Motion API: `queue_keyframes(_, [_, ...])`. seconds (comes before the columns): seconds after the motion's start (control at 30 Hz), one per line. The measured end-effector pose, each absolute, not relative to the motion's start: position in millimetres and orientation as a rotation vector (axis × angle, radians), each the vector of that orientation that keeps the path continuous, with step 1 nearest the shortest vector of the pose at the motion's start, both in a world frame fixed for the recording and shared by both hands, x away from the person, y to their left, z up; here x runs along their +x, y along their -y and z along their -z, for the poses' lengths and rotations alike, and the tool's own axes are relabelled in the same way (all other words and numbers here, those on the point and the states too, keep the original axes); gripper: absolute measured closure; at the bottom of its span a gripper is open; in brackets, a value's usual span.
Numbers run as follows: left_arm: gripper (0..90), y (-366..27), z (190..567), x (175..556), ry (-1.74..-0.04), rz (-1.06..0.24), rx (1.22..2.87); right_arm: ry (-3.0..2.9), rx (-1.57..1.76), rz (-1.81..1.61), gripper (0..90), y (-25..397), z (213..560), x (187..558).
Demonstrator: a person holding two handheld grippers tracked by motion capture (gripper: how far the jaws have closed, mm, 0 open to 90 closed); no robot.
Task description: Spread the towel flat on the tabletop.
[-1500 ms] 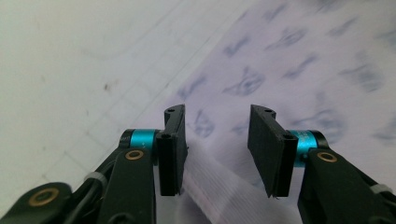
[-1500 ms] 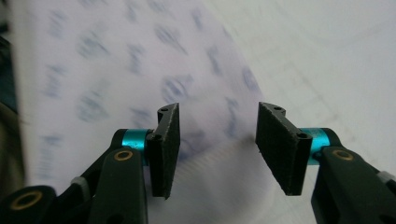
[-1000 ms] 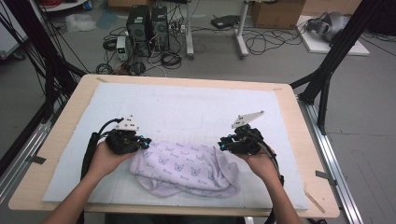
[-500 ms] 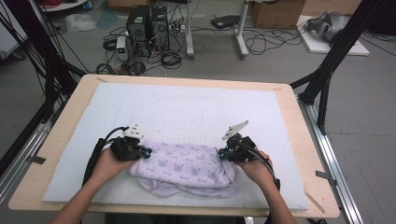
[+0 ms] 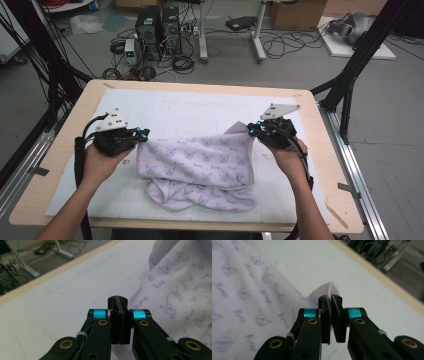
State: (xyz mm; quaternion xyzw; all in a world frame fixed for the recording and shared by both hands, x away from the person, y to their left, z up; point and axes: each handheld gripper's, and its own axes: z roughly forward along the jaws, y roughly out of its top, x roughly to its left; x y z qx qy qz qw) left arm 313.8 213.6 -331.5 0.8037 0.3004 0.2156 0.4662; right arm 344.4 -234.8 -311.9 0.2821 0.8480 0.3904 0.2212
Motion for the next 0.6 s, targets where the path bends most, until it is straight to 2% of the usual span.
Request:
queue_keyframes(0.1, [89.5,-219.6,345.7,311.4,-0.758,-0.497,2.02,-2.353,0.794,-1.065,86.6,238.9,316.7,343.2])
queue_keyframes(0.23, [89.0,-220.1,383.7,313.1,-0.802,-0.382,2.108,-2.493,0.866,-0.943,85.2,241.0,361.0,348.6])
queue_keyframes(0.37, [77.1,-215.1,396.4,324.1,-0.8,-0.309,2.127,-2.525,0.952,-0.918,68.6,251.0,391.7,352.1])
queue_keyframes(0.6, [64.9,-190.3,392.4,354.3,-0.746,-0.289,2.142,-2.504,0.821,-1.145,49.3,249.9,384.4,354.0])
